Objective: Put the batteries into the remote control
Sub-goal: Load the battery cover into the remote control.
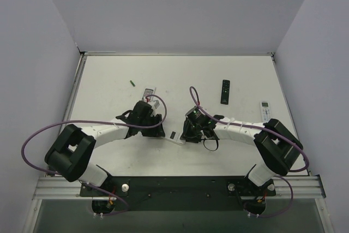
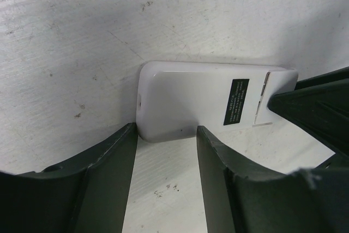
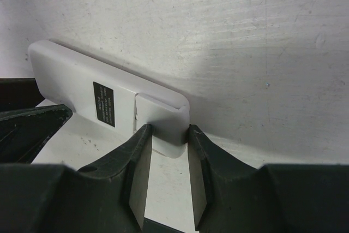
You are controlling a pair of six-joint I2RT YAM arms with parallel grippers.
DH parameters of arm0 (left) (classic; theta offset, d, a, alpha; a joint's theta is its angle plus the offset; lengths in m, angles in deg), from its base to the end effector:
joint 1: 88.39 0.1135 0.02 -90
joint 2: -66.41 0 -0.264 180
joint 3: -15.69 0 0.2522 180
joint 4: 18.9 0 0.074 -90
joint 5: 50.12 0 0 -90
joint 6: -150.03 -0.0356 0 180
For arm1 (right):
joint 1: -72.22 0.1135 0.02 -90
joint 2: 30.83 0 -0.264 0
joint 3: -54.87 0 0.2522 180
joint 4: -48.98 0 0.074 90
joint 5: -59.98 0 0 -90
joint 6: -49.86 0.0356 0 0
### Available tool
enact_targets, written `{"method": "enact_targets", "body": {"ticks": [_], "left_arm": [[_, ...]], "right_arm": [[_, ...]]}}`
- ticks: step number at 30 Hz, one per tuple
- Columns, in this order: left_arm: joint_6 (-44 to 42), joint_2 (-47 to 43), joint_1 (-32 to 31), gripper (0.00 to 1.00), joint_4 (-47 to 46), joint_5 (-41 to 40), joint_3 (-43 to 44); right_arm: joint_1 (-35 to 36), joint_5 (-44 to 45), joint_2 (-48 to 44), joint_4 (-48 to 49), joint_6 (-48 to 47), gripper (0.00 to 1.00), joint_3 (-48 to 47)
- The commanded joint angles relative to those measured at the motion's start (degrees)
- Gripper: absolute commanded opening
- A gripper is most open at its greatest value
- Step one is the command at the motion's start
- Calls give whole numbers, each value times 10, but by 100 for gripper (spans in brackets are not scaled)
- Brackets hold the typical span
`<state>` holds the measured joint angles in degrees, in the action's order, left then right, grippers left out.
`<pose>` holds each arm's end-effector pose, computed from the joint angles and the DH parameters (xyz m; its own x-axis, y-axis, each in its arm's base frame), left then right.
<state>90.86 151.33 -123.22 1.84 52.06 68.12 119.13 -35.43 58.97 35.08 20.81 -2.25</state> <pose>0.2210 -0.1629 0.1538 -0.9039 0.0186 -0.4274 0.2314 0.8615 -0.4519 0.2070 0.2262 0.1618 -0.9152 0.2956 -0.2739 0.0592 0.7710 0.6341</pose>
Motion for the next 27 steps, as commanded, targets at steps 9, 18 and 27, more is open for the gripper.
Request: {"method": "enact_targets", "body": {"ticks": [9, 18, 27], "left_arm": [[66, -1, -18, 55, -42, 54, -26], [91, 3, -26, 54, -53, 47, -40], [111, 7, -38, 54, -61, 60, -55]], "right_arm": [[-24, -71, 42, -21, 15, 24, -7], [-58, -96, 30, -19, 22, 23, 12], [-84, -101, 35, -22, -31, 24, 20]]}}
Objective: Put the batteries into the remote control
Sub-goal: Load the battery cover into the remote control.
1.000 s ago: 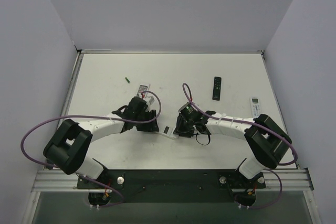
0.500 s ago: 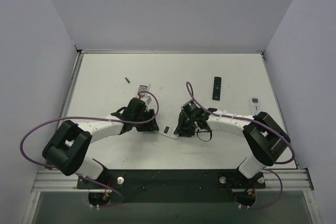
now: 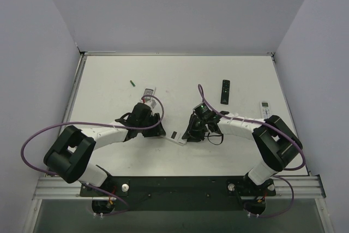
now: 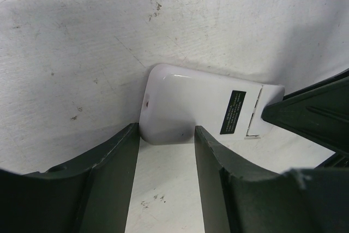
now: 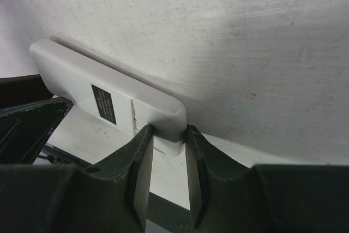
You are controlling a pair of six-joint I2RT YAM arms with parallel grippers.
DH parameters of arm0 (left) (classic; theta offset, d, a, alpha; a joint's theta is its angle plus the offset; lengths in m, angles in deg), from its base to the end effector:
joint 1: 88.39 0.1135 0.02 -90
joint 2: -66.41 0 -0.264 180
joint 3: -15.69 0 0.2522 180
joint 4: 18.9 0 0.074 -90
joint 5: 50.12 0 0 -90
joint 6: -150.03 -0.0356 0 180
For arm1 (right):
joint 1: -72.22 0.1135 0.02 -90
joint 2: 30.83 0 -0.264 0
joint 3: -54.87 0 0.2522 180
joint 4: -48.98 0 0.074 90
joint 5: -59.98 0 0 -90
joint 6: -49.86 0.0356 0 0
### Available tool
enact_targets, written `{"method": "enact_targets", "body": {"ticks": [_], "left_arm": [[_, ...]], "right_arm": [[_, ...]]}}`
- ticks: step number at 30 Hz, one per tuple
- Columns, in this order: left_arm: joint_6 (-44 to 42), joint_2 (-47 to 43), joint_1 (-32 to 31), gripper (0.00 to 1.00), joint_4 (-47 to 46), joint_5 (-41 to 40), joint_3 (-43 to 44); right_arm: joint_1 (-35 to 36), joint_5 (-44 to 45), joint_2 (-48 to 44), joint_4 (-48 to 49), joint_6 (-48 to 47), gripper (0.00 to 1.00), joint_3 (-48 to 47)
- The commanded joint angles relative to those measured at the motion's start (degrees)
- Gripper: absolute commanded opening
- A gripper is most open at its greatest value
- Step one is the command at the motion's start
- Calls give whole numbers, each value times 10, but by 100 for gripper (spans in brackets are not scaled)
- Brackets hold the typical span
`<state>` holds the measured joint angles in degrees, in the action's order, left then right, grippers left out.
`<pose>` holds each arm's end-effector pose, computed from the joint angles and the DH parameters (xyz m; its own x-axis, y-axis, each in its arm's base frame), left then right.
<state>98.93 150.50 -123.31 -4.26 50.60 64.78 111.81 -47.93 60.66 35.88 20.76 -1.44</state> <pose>0.2176 -0.1600 0.1484 -0.9015 -0.1232 -0.4150 0.1222 0.8472 -0.5170 0.2279 0.2027 0.1516 -0.9474 0.2954 -0.1231 0.1310 0.7088 0.6931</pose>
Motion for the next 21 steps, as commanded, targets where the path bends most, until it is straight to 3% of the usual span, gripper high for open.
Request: {"method": "enact_targets", "body": {"ticks": [1, 13, 21], "left_arm": [[30, 16, -40, 54, -1, 75, -19], [29, 27, -52, 55, -1, 80, -10], [14, 51, -67, 55, -18, 106, 11]], "right_arm": [[-12, 24, 19, -30, -32, 23, 12], [-13, 5, 22, -11, 8, 23, 26], [-17, 5, 62, 11, -41, 20, -35]]}}
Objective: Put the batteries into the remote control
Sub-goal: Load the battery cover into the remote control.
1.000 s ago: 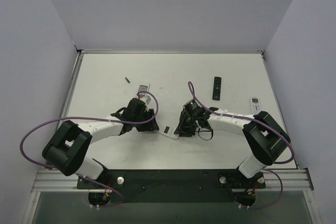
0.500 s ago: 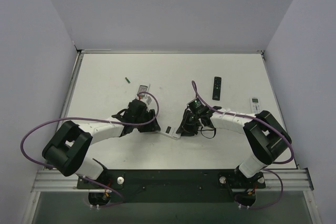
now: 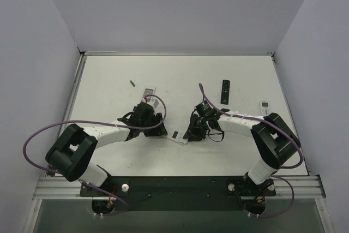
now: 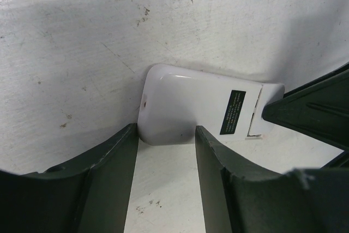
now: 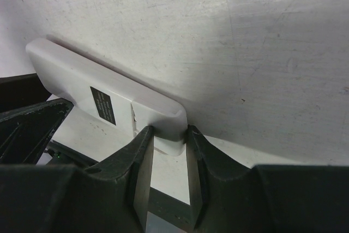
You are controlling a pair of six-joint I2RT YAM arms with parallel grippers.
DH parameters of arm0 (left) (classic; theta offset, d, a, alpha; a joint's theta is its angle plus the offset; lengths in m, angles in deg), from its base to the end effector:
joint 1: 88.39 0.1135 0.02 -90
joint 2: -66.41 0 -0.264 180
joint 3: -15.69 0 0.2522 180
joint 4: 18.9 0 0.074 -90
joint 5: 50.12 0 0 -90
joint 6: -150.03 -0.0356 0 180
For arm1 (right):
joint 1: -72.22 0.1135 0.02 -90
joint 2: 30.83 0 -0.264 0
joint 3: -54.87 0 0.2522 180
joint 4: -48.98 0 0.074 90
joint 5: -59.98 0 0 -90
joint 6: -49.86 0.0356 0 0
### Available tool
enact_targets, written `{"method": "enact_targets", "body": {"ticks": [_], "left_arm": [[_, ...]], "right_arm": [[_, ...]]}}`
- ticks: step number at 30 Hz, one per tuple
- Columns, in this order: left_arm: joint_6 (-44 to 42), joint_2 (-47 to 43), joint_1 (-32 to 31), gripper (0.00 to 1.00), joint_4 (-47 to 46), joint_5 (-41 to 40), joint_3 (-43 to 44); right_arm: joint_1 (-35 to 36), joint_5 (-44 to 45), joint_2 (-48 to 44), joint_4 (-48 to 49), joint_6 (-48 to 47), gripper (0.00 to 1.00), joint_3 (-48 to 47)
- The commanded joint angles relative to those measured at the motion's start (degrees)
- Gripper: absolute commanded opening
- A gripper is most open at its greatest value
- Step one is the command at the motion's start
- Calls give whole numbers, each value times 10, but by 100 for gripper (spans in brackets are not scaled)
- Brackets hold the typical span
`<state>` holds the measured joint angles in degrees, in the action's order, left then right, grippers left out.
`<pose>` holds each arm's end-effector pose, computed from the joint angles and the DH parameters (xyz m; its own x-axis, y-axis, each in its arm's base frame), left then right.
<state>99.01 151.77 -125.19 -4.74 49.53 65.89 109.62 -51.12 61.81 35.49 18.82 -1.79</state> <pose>0.2174 -0.1701 0.1487 -0.8986 -0.1023 -0.4267 0.1451 0.8485 -0.5089 0.2352 0.1960 0.1476 -0.9561 0.2752 -0.1006 0.1293 0.7044 0.6979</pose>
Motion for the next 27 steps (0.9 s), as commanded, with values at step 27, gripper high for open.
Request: {"method": "enact_targets", "body": {"ticks": [27], "left_arm": [[36, 20, -65, 56, -22, 94, -11]], "right_arm": [[40, 41, 16, 90, 106, 17, 49]]}}
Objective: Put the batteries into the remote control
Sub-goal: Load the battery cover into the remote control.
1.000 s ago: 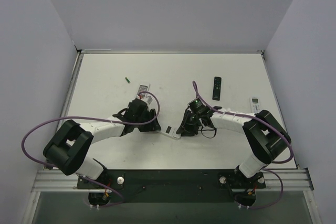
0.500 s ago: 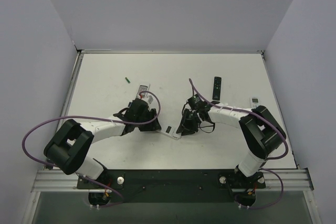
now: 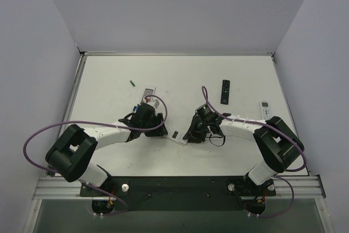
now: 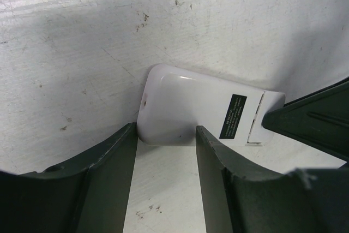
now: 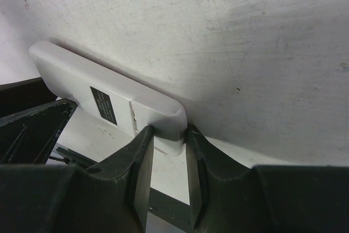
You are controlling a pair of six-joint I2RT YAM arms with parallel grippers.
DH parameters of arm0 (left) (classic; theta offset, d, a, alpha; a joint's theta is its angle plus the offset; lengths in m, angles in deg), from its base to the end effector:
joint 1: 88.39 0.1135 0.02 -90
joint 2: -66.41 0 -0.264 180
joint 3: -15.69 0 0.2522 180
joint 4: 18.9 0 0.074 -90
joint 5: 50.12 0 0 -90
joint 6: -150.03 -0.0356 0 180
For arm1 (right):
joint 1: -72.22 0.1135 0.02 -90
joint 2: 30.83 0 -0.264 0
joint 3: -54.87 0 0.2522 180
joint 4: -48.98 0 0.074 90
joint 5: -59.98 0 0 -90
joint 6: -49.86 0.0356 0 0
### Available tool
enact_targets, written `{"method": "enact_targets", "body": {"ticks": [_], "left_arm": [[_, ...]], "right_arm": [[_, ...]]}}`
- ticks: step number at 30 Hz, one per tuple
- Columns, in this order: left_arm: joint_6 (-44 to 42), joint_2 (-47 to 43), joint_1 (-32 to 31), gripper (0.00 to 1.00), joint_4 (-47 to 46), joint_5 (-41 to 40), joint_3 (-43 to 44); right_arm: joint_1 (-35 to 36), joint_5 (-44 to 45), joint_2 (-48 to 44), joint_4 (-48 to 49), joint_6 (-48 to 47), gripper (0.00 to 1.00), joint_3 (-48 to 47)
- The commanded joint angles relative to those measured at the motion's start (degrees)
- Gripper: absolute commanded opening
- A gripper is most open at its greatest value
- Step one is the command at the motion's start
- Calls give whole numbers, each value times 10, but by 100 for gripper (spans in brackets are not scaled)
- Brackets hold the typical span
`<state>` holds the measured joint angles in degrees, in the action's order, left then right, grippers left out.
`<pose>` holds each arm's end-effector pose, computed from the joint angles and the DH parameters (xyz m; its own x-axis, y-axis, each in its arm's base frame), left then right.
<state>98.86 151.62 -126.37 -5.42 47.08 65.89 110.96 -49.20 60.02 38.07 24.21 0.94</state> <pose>0.2156 -0.1740 0.1500 -0.8837 -0.0993 -0.4574 0.1565 0.8583 -0.4887 0.2250 0.1955 0.1462 -0.9381 0.3389 -0.0711 0.1908 0.6773 0.7106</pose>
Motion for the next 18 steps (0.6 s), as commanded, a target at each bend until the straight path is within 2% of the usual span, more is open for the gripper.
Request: {"method": "enact_targets", "body": {"ticks": [1, 6, 13, 18], "left_arm": [[38, 21, -54, 56, -15, 117, -11], [40, 19, -61, 56, -23, 119, -12], [51, 15, -77, 56, -32, 112, -11], [69, 8, -79, 56, -53, 107, -22]], "right_arm": [[27, 18, 35, 72, 55, 17, 23], [25, -1, 39, 77, 57, 17, 9], [36, 10, 50, -45, 13, 18, -50], [41, -17, 58, -49, 25, 17, -58]]}}
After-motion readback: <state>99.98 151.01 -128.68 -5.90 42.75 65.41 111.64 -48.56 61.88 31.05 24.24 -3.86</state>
